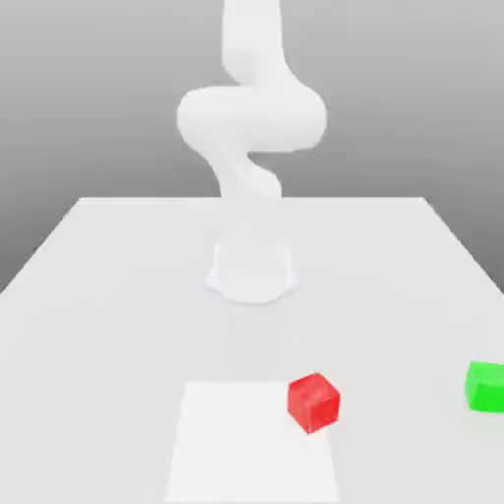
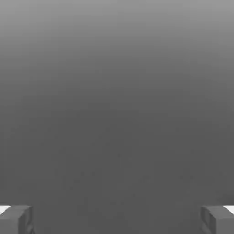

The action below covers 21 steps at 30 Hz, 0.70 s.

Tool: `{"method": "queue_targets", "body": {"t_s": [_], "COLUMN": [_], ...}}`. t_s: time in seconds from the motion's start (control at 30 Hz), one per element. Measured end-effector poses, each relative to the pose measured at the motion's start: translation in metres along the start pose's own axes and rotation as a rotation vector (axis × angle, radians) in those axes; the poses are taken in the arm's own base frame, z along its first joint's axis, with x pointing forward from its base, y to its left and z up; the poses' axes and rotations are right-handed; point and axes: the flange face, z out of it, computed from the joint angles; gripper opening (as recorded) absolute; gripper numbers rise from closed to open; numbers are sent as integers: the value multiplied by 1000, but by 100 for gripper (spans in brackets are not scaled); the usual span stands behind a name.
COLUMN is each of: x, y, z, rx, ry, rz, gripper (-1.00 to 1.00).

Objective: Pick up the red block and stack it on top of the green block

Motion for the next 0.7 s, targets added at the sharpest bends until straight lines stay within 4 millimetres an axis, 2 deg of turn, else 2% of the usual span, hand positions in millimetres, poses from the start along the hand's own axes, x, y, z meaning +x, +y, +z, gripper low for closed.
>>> {"method": "queue_targets", "body": {"t_s": [0.17,0.27,0.37,0.5,0.6,0.7], "x": [-48,-87,-134,-200,-253,-277], "y": [14,32,58,101,138,161], "z": [126,190,245,299,326,348], "rx": [-108,-166,-223,-292,-338,-355], "ry": [-160,-256,-356,-489,-591,-626], "rz": [-123,-196,-271,-369,-447,-467], "gripper": [0,0,0,0,0,0]}}
